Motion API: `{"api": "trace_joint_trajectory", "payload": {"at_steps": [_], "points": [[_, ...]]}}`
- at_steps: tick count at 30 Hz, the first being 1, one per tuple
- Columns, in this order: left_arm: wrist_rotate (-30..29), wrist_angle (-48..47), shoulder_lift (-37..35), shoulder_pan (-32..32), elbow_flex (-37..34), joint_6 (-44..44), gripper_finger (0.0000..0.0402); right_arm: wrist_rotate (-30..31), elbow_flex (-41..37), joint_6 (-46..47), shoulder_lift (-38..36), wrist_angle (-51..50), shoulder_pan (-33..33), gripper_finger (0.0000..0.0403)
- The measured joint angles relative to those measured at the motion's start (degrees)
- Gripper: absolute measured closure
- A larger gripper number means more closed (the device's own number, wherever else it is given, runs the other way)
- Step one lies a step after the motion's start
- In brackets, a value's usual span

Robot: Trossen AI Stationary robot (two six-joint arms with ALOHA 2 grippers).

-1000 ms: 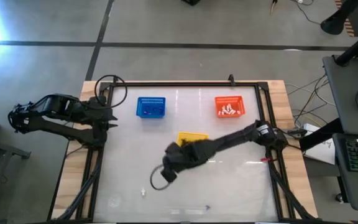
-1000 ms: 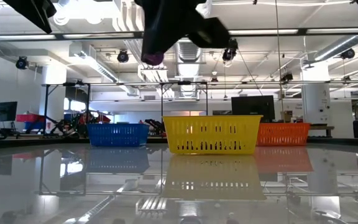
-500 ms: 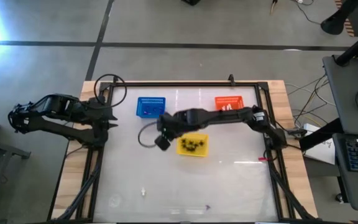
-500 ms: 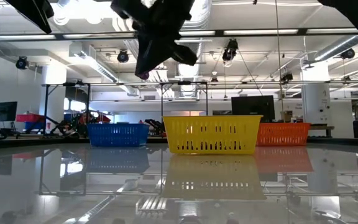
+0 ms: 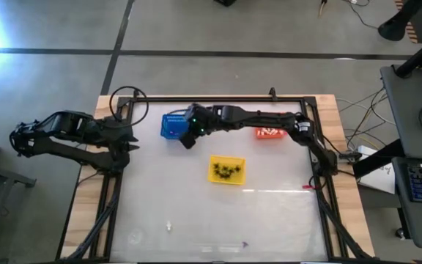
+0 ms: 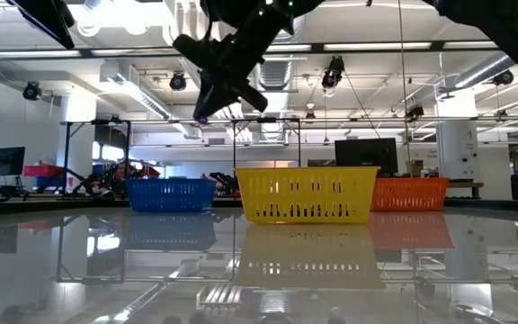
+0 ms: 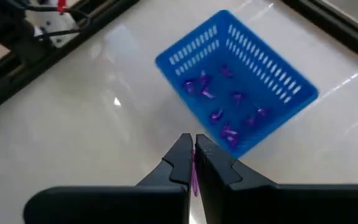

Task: Sort Halloween decoration
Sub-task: Put the purple witch hat toy into the blue bin

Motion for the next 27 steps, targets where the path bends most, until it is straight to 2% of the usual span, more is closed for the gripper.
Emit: {"api": "trace_joint_trajectory", "payload": {"at_steps": [7,10,15,21,27], "points": [[-0.1,0.1,0.2,0.0,0.0,-3.1,0.0296,-4.2,0.0,-3.3,3.6,6.1,-3.6,0.0394],[-0.1,0.1,0.2,0.0,0.0,-4.5,0.0296,-4.5,-0.1,-4.6,4.7,6.2,-4.8,0.0394],[-0.7,0.2,0.3,0.0,0.0,-7.0,0.0296,-8.8,-0.1,-6.9,6.0,6.7,-6.8,0.0394],[-3.6,0.6,0.6,0.0,0.0,-10.2,0.0296,-9.3,-0.1,-7.8,7.4,8.5,-7.6,0.0393],[-3.8,1.3,1.6,0.0,0.0,-12.1,0.0296,-13.3,-0.1,-11.2,7.6,9.1,-7.9,0.0384]]}}
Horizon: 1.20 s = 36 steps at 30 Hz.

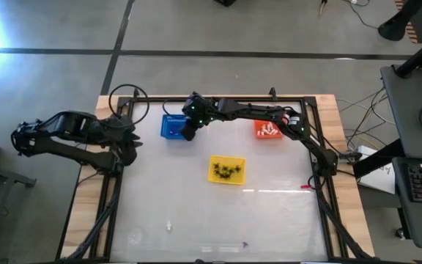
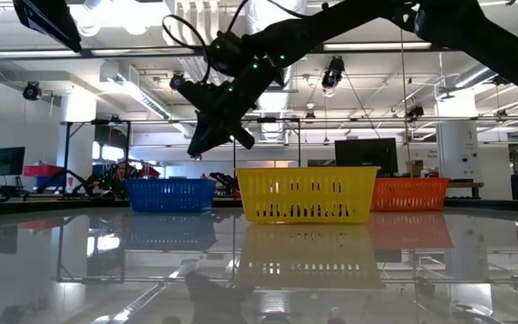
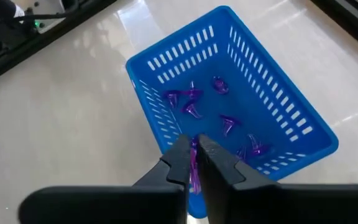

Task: Sort Halloween decoration
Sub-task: Put the purple witch hat toy into the blue bin

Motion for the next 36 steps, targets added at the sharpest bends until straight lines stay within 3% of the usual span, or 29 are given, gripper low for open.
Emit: {"api": "trace_joint_trajectory", "payload": {"at_steps": [10,15,20,28,31,36], "points": [[1.2,0.8,3.6,0.0,0.0,1.8,0.0296,0.0,0.9,-3.0,0.0,-1.8,-0.2,0.0305],[2.7,0.7,5.3,0.0,0.0,2.2,0.0296,0.1,7.3,-7.5,-0.5,-12.0,-0.3,0.0281],[2.7,0.8,6.9,0.0,0.0,3.2,0.0296,0.4,16.1,-12.6,-0.7,-25.8,-0.3,0.027],[2.7,1.5,6.6,0.0,0.0,6.7,0.0296,1.2,15.2,-12.2,-6.0,-39.9,-0.1,0.0268],[2.9,3.0,6.2,0.0,0.0,8.2,0.0296,4.7,15.1,-10.0,-7.2,-43.3,0.3,0.0269],[8.3,4.6,6.1,-0.1,0.0,12.2,0.0296,8.0,15.1,-8.1,-9.4,-48.2,0.9,0.0269]]}}
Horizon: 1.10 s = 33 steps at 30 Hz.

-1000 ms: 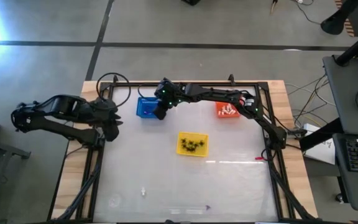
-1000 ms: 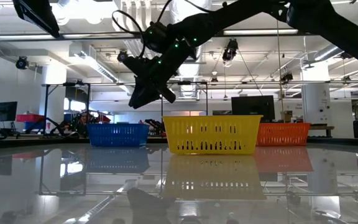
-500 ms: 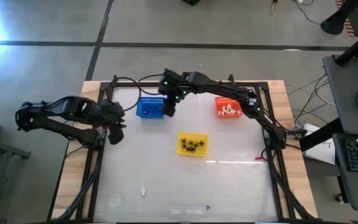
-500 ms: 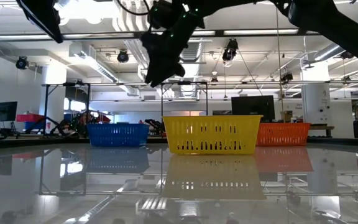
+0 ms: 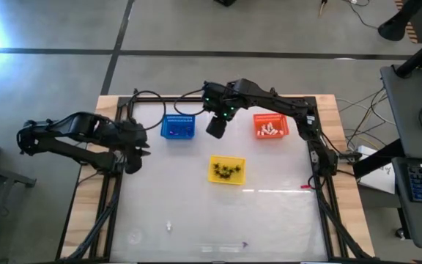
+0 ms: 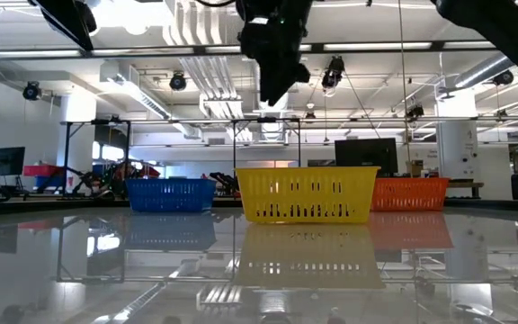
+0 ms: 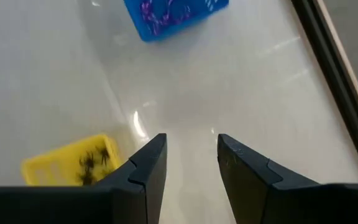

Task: Sort Halloween decoration
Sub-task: Put the purple witch hat toy into the blue bin

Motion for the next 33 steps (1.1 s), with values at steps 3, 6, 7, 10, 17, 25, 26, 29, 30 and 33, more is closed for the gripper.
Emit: {"api": "trace_joint_trajectory", "payload": {"at_steps": [3,6,7,10,17,25,26,29,30,33], "points": [[3.2,1.6,0.0,0.0,0.0,2.3,0.0296,0.0,0.0,1.5,-1.5,-3.2,0.0,0.0268],[6.1,3.7,0.1,0.0,0.0,4.1,0.0296,0.0,0.0,3.9,-3.6,-5.7,0.0,0.0272],[7.0,4.4,0.1,0.0,0.0,4.6,0.0296,0.0,0.0,4.8,-4.4,-6.4,0.0,0.0273],[9.1,6.0,0.1,-0.1,0.0,5.7,0.0296,0.0,0.0,5.9,-7.0,-8.2,0.0,0.0272],[12.4,8.0,0.2,-2.5,0.0,6.6,0.0296,0.0,0.0,15.5,-13.0,-11.0,0.7,0.027],[12.3,13.8,1.8,-10.8,-1.1,7.1,0.0296,0.0,0.0,25.8,-17.9,-11.1,3.8,0.0271],[12.2,13.8,2.3,-11.7,-1.1,6.9,0.0296,-0.1,0.0,27.1,-18.2,-11.1,4.4,0.027],[12.2,13.8,3.4,-13.6,-1.1,6.3,0.0296,-1.0,0.0,29.2,-18.7,-11.1,7.0,0.0269],[12.2,13.8,3.6,-14.1,-1.1,6.2,0.0296,-2.1,0.0,29.4,-18.7,-11.1,7.9,0.0269],[12.1,13.8,4.4,-15.0,-1.1,5.6,0.0296,-6.5,0.0,30.0,-18.7,-11.0,10.9,0.0273]]}}
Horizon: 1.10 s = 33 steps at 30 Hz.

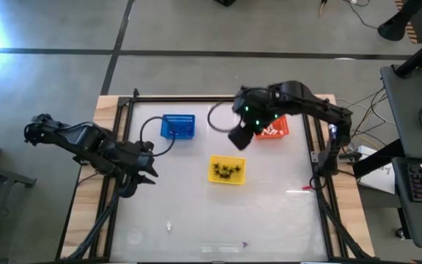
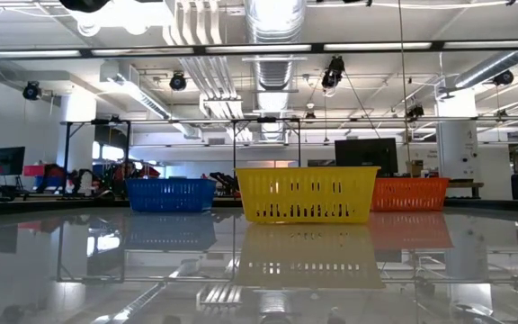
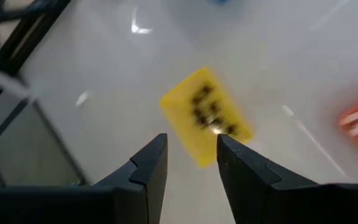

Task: Sort Halloween decoration
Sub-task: Put the purple witch hat toy into the blue bin

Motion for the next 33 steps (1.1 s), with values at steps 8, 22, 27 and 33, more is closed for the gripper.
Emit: {"api": "trace_joint_trajectory", "payload": {"at_steps": [8,22,27,33], "points": [[-0.2,-0.1,0.8,-1.5,0.0,-1.1,0.0296,3.4,-0.8,8.9,2.2,0.1,12.1,0.0285],[-0.2,-0.1,-1.8,-1.5,0.0,-1.2,0.0296,7.9,-14.2,30.5,8.0,0.4,31.0,0.0274],[-0.2,-0.1,-1.7,-1.5,0.0,-1.2,0.0296,6.3,-18.3,35.0,10.2,1.8,34.9,0.0263],[-0.3,-0.1,-1.7,-1.5,0.0,-1.2,0.0296,5.9,-22.4,29.9,12.2,10.9,39.9,0.0261]]}}
